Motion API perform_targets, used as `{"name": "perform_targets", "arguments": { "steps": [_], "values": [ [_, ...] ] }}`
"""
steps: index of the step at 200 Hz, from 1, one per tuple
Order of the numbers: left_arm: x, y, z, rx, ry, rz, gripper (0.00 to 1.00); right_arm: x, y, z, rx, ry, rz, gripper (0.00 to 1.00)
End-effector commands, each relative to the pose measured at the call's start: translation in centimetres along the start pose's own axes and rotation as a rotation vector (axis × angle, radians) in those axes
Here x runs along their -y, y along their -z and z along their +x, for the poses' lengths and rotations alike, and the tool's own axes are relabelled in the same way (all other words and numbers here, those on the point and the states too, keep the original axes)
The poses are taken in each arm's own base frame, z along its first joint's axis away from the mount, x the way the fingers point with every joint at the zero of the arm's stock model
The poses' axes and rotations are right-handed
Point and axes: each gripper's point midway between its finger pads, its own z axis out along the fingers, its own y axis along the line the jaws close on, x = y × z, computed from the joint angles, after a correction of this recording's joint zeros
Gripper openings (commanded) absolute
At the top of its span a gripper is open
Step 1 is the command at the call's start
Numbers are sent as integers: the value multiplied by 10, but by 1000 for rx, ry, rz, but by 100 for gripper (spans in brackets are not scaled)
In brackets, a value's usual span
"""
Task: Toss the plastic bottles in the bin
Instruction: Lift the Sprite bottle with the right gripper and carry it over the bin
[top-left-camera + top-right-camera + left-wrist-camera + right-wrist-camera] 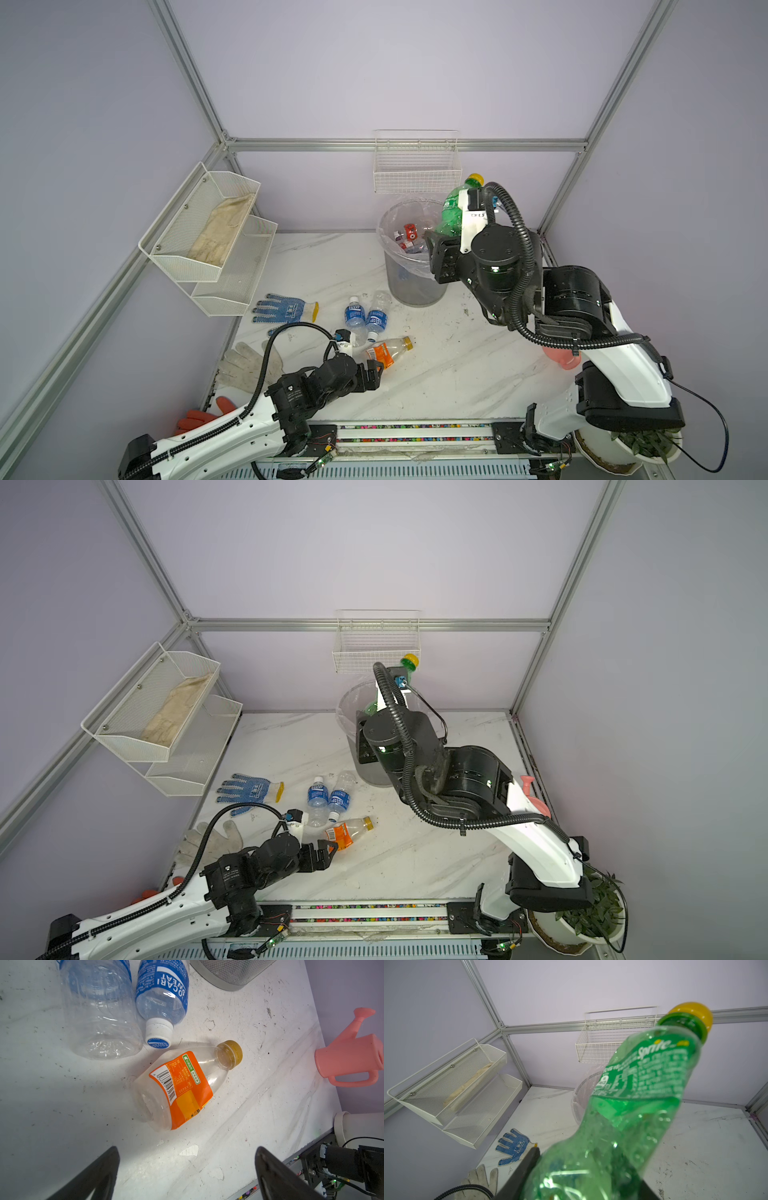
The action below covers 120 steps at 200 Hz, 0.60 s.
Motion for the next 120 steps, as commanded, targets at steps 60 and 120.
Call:
{"name": "perform_targets", "arguments": {
  "steps": [60, 120],
  "values": [
    [3, -5, 1, 19, -6, 0, 100, 1, 1, -12, 43, 25, 25, 0],
    [5, -6, 1, 17, -15, 0, 100, 6, -7, -20, 77, 61, 82, 0]
  ]
}}
